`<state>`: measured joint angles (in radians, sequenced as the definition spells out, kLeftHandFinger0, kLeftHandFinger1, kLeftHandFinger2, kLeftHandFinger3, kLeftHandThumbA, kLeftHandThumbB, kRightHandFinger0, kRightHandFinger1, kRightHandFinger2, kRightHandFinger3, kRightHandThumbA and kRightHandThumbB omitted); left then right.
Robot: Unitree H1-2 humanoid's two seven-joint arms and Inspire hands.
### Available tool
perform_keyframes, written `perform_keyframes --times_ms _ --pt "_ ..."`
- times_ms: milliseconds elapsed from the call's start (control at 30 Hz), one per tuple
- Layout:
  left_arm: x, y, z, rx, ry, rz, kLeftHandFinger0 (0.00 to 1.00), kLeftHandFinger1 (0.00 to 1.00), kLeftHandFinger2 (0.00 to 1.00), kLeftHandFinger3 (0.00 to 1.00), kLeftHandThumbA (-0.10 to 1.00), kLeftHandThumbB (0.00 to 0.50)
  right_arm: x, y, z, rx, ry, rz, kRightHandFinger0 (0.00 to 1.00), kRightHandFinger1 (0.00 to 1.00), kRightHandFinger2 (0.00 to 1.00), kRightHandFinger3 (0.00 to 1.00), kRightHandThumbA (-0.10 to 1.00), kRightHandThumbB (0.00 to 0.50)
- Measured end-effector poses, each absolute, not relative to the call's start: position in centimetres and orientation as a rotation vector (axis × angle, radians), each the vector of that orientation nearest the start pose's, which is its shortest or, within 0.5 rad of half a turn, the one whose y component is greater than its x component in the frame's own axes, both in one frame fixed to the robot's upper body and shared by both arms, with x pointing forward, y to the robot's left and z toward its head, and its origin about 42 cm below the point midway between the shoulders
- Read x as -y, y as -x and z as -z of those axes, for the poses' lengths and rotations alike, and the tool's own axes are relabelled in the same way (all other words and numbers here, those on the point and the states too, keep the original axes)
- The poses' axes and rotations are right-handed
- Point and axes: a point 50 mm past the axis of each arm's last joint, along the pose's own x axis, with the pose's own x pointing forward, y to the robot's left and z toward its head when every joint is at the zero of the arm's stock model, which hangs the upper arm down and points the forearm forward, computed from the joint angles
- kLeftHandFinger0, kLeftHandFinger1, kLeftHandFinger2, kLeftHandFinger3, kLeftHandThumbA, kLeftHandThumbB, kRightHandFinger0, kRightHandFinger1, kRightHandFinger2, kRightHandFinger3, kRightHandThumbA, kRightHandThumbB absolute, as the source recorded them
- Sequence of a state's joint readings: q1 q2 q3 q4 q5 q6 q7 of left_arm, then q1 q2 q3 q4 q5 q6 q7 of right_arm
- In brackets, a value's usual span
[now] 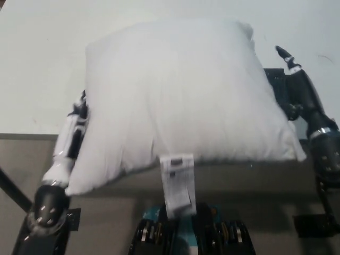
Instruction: The robot uses both hands to lift the pillow and then drops it on the table
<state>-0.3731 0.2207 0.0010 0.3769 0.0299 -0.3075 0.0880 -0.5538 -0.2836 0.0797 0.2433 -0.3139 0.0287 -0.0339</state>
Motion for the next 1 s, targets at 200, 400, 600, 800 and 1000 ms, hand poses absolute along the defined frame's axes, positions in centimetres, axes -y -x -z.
perform_keyframes --times_ms 200,400,600,800,1000 --pt "-30.8 -37.6 -15.0 0.346 -0.266 -0.102 1.0 1.0 1.0 1.0 1.0 0.085 27.3 -42.2 -24.9 0.361 0.645 0.018 1.0 1.0 1.0 1.0 1.0 0.217" --pt "-32.4 -36.3 -15.0 0.357 -0.269 -0.149 1.0 1.0 1.0 1.0 1.0 0.002 28.7 -40.0 -25.7 0.393 0.648 0.054 1.0 1.0 1.0 1.0 1.0 0.214" --pt "-32.7 -35.7 -15.0 0.372 -0.261 -0.163 1.0 1.0 1.0 1.0 1.0 0.051 29.4 -38.5 -24.7 0.37 0.636 0.065 1.0 1.0 1.0 1.0 1.0 0.174" --pt "-31.0 -34.5 -15.0 0.423 -0.199 -0.163 1.0 1.0 1.0 1.0 1.0 0.129 29.6 -36.3 -25.0 0.412 0.586 0.07 1.0 1.0 1.0 1.0 1.0 0.183" --pt "-28.8 -31.2 -12.2 0.386 -0.116 -0.15 1.0 1.0 1.0 1.0 1.0 0.112 29.0 -30.5 -20.2 0.325 0.588 0.035 1.0 1.0 1.0 1.0 1.0 0.25"
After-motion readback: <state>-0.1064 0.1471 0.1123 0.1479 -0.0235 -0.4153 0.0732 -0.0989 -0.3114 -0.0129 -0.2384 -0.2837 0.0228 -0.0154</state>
